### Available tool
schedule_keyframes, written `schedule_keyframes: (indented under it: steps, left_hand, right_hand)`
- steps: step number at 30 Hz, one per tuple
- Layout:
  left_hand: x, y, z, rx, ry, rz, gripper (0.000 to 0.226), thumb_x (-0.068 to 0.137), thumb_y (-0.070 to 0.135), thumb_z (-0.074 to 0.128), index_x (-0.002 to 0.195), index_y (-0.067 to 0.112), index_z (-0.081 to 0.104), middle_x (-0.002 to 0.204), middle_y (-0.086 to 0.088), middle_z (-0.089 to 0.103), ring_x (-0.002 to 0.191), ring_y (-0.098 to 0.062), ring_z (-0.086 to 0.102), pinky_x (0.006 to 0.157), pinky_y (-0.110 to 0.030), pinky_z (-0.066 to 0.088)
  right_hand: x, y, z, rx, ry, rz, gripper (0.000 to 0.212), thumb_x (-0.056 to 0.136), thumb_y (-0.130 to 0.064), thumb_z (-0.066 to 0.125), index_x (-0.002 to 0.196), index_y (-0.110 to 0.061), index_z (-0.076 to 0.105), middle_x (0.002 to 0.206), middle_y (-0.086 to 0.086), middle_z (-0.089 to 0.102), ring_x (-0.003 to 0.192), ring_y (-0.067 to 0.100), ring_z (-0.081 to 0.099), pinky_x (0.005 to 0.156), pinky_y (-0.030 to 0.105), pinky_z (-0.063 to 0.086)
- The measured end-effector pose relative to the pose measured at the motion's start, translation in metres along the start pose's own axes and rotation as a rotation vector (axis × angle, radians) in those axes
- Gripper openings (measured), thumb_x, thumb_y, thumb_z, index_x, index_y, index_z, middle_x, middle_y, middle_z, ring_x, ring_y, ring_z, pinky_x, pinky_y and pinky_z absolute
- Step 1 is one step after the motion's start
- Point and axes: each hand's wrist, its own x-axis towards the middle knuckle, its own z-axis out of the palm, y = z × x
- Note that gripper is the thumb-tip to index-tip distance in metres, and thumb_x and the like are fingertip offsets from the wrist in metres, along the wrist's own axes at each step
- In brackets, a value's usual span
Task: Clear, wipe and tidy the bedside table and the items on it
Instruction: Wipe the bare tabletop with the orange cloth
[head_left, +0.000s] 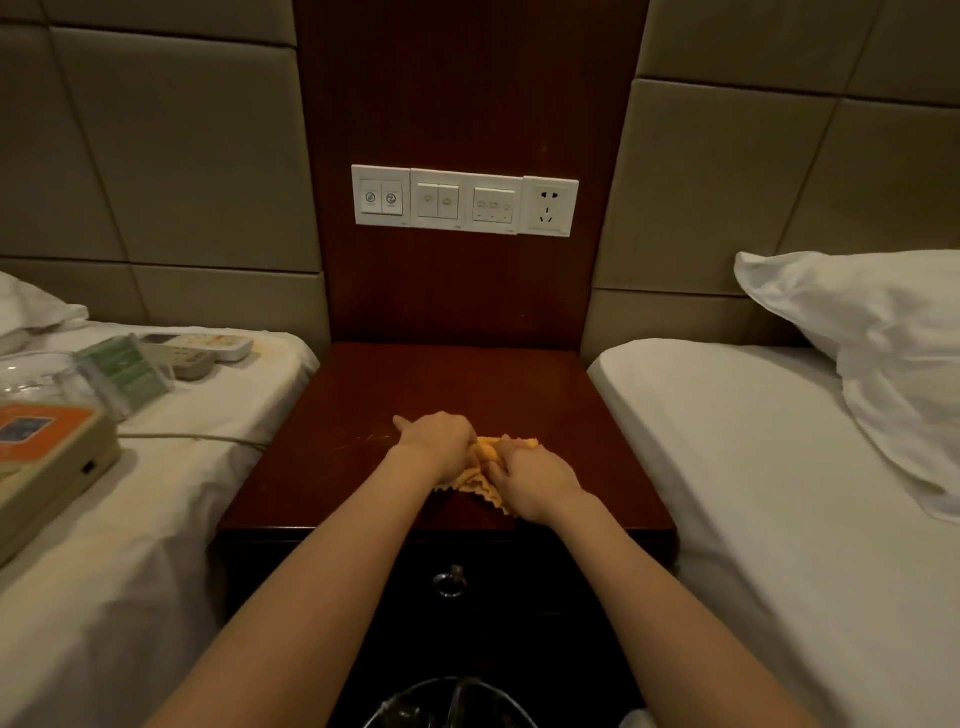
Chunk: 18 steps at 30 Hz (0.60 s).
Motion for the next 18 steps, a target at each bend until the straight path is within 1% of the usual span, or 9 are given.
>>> schedule_keyframes:
  steps: [2,4,7,9,11,13,15,17,18]
  left_hand:
    - [-0.009,0.002,0.004,0.000,0.010,0.004,0.013,0.096,0.025,0.046,0.098,0.019,0.058,0.124,-0.004,0.058,0.121,-0.028,0.048,0.106,-0.067,0.012]
    - [-0.019,0.003,0.007,0.006,0.021,0.010,0.011,0.095,0.023,0.046,0.096,0.021,0.057,0.122,-0.004,0.060,0.119,-0.027,0.050,0.106,-0.068,0.012]
    - [-0.035,0.006,0.009,0.013,0.012,0.013,0.022,0.095,0.019,0.046,0.110,0.018,0.063,0.120,-0.004,0.061,0.118,-0.027,0.050,0.107,-0.067,0.012]
    - [-0.046,0.007,0.009,0.026,-0.006,0.016,0.029,0.096,0.017,0.046,0.121,0.020,0.060,0.120,-0.003,0.060,0.118,-0.027,0.051,0.108,-0.066,0.015]
    - [-0.056,0.010,0.008,0.067,-0.011,0.029,0.031,0.096,0.017,0.045,0.124,0.022,0.058,0.120,-0.003,0.060,0.116,-0.026,0.052,0.108,-0.060,0.023]
    - [-0.067,0.014,0.007,0.115,-0.013,0.047,0.029,0.096,0.016,0.044,0.120,0.020,0.060,0.118,-0.003,0.061,0.114,-0.025,0.053,0.106,-0.055,0.026]
    - [-0.079,0.019,0.007,0.185,-0.015,0.072,0.026,0.094,0.011,0.043,0.110,0.018,0.062,0.107,-0.002,0.061,0.111,-0.024,0.055,0.106,-0.055,0.026]
    - [-0.090,0.021,0.007,0.271,-0.041,0.106,0.021,0.093,0.008,0.042,0.100,0.016,0.061,0.096,0.000,0.056,0.108,-0.024,0.056,0.106,-0.057,0.024]
    - [-0.096,0.020,0.008,0.288,-0.086,0.122,0.020,0.093,0.008,0.042,0.098,0.015,0.060,0.096,-0.001,0.056,0.107,-0.025,0.056,0.106,-0.057,0.024]
  right_hand:
    - [-0.009,-0.001,0.004,0.017,0.006,0.000,0.046,0.101,-0.035,0.029,0.142,-0.017,0.035,0.154,0.009,0.026,0.137,0.033,0.030,0.105,0.042,0.035]
    - [-0.020,-0.004,0.006,0.025,-0.007,-0.003,0.044,0.102,-0.034,0.029,0.142,-0.017,0.036,0.154,0.009,0.025,0.138,0.034,0.028,0.105,0.042,0.034]
    - [-0.034,-0.007,0.008,0.030,-0.022,-0.006,0.044,0.102,-0.033,0.028,0.142,-0.018,0.035,0.155,0.009,0.024,0.139,0.033,0.027,0.108,0.042,0.032]
    - [-0.044,-0.010,0.009,0.040,-0.035,-0.006,0.044,0.102,-0.032,0.027,0.142,-0.016,0.035,0.154,0.010,0.027,0.137,0.034,0.029,0.105,0.042,0.035]
    - [-0.056,-0.015,0.010,0.030,-0.046,0.003,0.044,0.102,-0.026,0.027,0.143,-0.012,0.033,0.150,0.013,0.032,0.134,0.035,0.033,0.102,0.043,0.040]
    - [-0.072,-0.025,0.011,-0.036,-0.071,0.012,0.044,0.101,-0.016,0.027,0.143,-0.007,0.028,0.149,0.015,0.031,0.133,0.036,0.033,0.102,0.044,0.039]
    - [-0.088,-0.037,0.012,-0.126,-0.067,0.003,0.045,0.100,-0.010,0.029,0.144,-0.003,0.026,0.150,0.018,0.029,0.133,0.037,0.032,0.102,0.043,0.039]
    - [-0.101,-0.047,0.015,-0.193,-0.061,-0.010,0.045,0.099,-0.007,0.032,0.143,0.000,0.027,0.146,0.021,0.034,0.128,0.036,0.040,0.095,0.040,0.044]
    - [-0.107,-0.050,0.017,-0.219,-0.074,-0.028,0.042,0.098,-0.006,0.033,0.139,0.001,0.033,0.140,0.021,0.042,0.119,0.035,0.048,0.088,0.038,0.046]
